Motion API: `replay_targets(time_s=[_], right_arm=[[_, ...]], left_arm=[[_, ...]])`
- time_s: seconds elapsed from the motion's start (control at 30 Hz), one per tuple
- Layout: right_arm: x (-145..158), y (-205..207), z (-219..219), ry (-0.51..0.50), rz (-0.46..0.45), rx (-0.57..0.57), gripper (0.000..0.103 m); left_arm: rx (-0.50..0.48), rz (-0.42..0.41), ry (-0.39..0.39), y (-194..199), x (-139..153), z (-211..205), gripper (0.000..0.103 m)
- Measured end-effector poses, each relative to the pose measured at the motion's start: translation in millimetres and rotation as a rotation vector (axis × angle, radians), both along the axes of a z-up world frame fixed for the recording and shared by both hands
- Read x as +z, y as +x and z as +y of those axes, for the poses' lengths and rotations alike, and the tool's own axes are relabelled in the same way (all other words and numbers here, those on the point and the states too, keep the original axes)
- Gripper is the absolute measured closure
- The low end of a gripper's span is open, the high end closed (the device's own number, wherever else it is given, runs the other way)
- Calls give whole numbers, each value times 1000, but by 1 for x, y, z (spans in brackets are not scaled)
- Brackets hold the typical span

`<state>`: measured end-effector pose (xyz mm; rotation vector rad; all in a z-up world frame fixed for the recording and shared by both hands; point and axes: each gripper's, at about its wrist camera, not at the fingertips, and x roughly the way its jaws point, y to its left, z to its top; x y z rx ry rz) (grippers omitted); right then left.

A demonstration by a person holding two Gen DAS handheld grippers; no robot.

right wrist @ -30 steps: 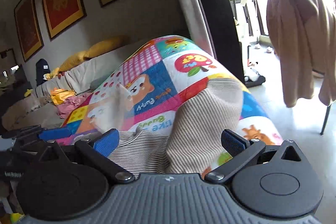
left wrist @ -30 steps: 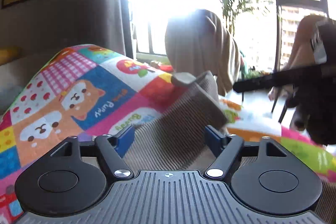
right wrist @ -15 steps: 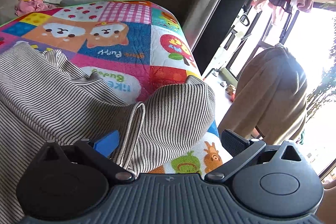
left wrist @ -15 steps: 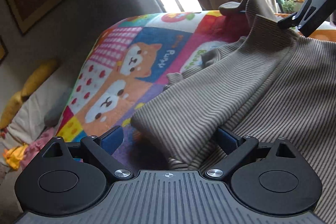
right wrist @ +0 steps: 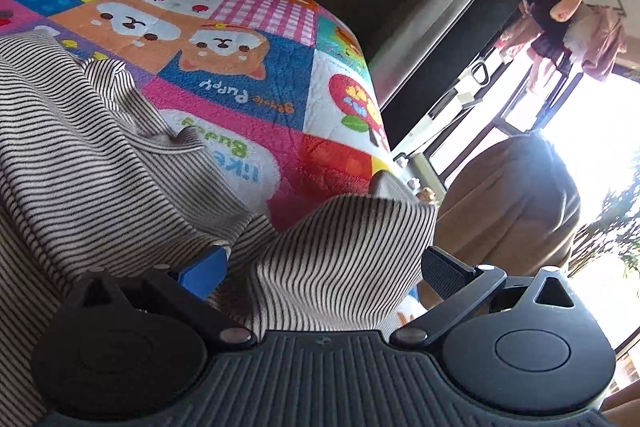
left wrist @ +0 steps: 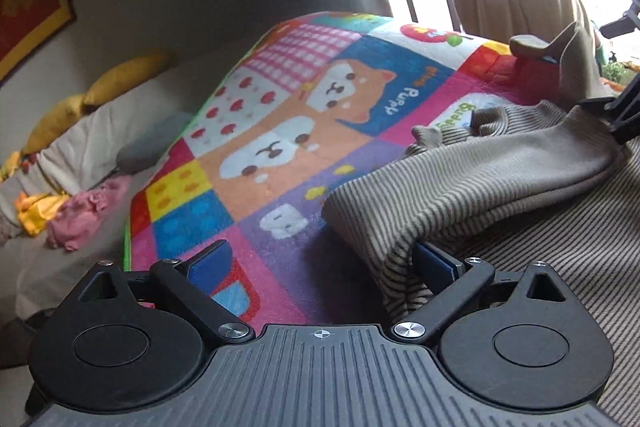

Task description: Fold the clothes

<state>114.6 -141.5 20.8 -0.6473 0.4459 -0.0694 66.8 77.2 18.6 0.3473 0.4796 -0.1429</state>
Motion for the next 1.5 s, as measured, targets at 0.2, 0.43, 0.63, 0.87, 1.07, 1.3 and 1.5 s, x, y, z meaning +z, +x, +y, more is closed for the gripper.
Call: replay_targets(time_s=[0.2,0.43,0.63,0.87,1.07,1.3,1.5], right_arm=[[23,-23,-2,82,68,130,0],[-5,-49,35,15,206,341,0],[-7,-13,38,-146,3,191,0],[-6,-49,3,-178,172,243,0],[42,-26,-63,323,210,102,0],[-7,35,-205,1465,361,-139,0],[-32,60,-197,1577,320,-110,0]], left_arm=[[-153,22,20,-6,7,-17,3],[-116,54,162,10,-15,-28,3],[-61,80,164,15,-16,-15,1],[-302,184,-195,-2,17,-7,2],[-400,211,-411,19,15,-33,1],[-332,306,-396,31,-20,-55,0],[-321,294,-386,29,-21,-55,0]])
